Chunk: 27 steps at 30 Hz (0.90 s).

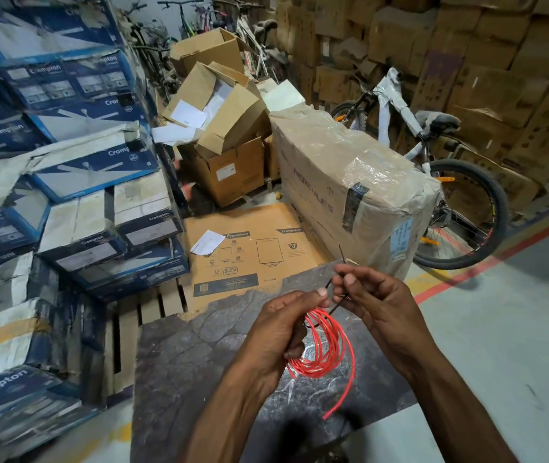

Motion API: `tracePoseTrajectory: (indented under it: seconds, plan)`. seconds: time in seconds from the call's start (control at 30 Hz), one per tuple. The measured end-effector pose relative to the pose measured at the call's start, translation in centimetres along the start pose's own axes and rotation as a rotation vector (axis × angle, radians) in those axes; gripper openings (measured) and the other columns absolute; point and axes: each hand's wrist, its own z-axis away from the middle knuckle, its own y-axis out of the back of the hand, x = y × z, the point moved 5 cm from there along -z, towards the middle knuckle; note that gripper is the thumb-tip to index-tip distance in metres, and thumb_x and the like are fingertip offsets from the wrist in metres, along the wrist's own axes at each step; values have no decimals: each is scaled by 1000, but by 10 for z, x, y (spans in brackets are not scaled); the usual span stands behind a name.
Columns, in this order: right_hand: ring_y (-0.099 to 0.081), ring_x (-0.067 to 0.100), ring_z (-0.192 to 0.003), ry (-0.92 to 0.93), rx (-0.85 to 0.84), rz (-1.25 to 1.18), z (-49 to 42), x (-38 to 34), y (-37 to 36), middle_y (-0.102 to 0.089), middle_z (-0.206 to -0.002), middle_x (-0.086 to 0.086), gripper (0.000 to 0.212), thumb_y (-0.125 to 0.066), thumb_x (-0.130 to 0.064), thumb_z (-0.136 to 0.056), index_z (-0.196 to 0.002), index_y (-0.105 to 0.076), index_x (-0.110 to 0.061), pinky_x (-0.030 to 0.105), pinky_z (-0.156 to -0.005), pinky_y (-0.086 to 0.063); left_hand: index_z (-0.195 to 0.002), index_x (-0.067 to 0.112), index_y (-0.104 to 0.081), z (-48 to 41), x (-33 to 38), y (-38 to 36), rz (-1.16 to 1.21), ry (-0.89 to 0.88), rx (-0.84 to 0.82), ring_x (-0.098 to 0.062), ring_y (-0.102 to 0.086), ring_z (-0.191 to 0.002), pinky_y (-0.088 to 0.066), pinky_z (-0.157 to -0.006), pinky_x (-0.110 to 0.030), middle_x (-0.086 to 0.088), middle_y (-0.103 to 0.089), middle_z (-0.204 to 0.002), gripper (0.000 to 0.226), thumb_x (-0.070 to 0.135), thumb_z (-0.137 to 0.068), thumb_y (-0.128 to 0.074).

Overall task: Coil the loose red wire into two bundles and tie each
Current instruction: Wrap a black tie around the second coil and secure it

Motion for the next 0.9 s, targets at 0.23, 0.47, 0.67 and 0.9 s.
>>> tracePoseTrajectory:
  seconds: [0.23,0.47,0.67,0.9]
  plan:
    - [-75,16,-83,-60,-26,-161,7,0,-13,-77,-90,10,23,-63,-8,-84,-105,-71,-1,25,-75,-61,-78,17,-77,4,3,-3,-36,-15,18,-7,-21,-44,-10,-48,-28,7,-44,-54,17,33,-84,-76]
    - [-74,14,-81,-72,-36,-188,10,-3,-17,-77,-89,9,19,-63,-7,-82,-96,-77,-7,24,-73,-61,-80,17,-77,6,4,-3,-53,-8,33,-8,-20,-47,-9,-48,-29,4,-42,-59,16,33,-83,-76]
    - [-74,12,-79,-63,-53,-132,11,-5,-16,-78,-86,7,22,-62,-7,-83,-101,-72,-3,23,-74,-61,-78,17,-78,8,5,-2,-52,3,29,-7,-21,-45,-9,-48,-28,7,-47,-56,14,30,-84,-75]
    - [-72,15,-82,-137,-77,-229,11,-3,-19,-76,-91,10,29,-75,-17,-71,-98,-79,-8,25,-75,-61,-80,16,-77,10,8,-3,-44,2,26,-6,-22,-43,-8,-47,-28,7,-46,-55,16,32,-83,-76]
